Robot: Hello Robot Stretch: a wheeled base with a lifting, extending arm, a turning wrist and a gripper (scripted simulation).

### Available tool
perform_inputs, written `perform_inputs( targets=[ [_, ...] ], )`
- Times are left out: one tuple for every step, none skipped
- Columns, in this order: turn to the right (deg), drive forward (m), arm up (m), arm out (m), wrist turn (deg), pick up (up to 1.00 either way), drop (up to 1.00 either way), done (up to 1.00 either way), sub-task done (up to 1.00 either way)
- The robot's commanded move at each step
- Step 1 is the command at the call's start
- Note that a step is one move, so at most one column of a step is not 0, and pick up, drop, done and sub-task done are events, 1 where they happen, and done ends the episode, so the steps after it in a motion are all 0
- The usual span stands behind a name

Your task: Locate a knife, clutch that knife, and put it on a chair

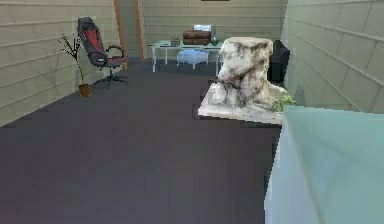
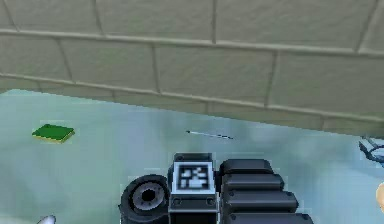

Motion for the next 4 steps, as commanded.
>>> perform_inputs(
  targets=[
    [-12.0, 0.0, 0.0, 0.0, 0.0, 0.0, 0.0, 0.0, 0.0],
    [0.0, 1.0, 0.0, 0.0, 0.0, 0.0, 0.0, 0.0, 0.0],
    [-3.0, 0.0, 0.0, 0.0, 0.0, 0.0, 0.0, 0.0, 0.0],
    [3.0, 0.0, 0.0, 0.0, 0.0, 0.0, 0.0, 0.0, 0.0]
  ],
)
